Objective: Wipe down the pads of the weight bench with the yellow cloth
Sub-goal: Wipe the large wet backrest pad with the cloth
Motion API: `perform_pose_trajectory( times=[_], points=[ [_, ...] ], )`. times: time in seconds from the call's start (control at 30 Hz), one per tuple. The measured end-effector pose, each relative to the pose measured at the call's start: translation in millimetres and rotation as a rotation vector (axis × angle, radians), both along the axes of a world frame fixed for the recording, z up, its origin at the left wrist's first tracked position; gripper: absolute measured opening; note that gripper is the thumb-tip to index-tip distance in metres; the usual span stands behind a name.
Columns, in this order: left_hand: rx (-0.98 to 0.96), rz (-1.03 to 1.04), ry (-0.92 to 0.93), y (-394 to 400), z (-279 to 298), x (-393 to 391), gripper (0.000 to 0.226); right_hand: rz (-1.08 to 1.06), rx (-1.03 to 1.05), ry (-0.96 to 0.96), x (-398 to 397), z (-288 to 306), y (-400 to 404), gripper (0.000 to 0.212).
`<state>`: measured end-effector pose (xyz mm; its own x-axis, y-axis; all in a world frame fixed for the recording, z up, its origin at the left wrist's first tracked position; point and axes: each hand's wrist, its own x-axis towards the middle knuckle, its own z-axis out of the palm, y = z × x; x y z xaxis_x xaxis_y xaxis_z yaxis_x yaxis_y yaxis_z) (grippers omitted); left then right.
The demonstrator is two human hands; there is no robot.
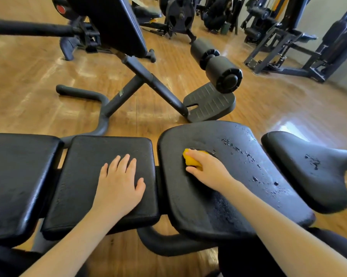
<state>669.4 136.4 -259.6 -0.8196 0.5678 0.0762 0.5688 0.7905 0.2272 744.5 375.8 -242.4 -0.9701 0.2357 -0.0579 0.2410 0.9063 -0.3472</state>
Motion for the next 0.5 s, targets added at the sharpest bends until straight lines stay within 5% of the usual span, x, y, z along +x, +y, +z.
perform_pose_trajectory(
  times=[0.5],
  points=[
    [-0.004,-0.002,-0.027,2,9,0,0.057,0.06,0.027,0.017,112,16,-40,0.041]
  ],
)
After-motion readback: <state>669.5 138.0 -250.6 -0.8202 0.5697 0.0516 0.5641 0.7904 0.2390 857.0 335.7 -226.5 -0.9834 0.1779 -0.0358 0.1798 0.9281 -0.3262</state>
